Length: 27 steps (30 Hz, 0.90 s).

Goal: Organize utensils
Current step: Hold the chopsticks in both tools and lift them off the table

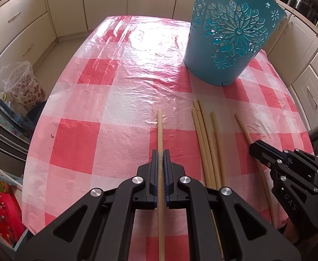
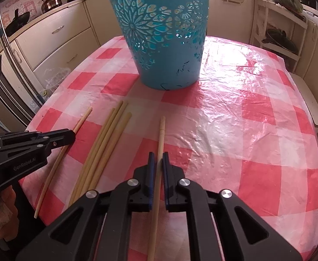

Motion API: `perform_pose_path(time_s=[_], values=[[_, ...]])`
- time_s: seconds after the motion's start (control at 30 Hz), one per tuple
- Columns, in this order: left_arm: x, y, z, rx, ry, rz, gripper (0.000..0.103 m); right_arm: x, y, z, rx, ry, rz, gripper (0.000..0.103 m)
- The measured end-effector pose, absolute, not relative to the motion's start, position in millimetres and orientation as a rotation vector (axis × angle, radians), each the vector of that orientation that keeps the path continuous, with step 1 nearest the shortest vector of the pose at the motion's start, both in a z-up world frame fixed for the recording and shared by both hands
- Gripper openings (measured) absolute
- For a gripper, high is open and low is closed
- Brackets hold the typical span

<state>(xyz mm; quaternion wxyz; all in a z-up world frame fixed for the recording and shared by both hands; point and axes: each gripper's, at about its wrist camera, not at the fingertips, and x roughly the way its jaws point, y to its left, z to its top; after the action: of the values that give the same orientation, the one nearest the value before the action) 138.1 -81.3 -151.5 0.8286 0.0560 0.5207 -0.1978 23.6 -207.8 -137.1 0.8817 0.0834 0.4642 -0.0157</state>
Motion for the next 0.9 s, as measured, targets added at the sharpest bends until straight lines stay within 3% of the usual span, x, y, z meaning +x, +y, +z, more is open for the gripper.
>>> perform_pose_path(time_s=[0.2, 0.23, 0.3, 0.43, 0.9], values=[[133.9, -73.0, -146.3, 0.088, 1.102, -0.42, 0.005, 22.9, -207.9, -137.0, 0.179, 0.971, -0.039, 0.008], [133.2, -72.2, -144.8, 0.086, 1.1, -0.42, 0.005, 23.1, -208.7, -136.7, 0.182, 0.966, -0.041, 0.017], [131.8, -70.9, -142.0, 0.082, 1.093, -0.42, 0.005, 23.4, -208.0, -137.0, 0.175, 0.962, -0.04, 0.02], [130.6, -66.7, -135.6, 0.068, 1.082, -0.419, 0.005, 22.1, -207.4, -137.5, 0.157, 0.962, -0.037, 0.006], [130.4, -48.6, -123.1, 0.006, 1.062, -0.398, 0.005, 11.3, -211.9, -141.0, 0.211, 0.884, -0.04, 0.006]])
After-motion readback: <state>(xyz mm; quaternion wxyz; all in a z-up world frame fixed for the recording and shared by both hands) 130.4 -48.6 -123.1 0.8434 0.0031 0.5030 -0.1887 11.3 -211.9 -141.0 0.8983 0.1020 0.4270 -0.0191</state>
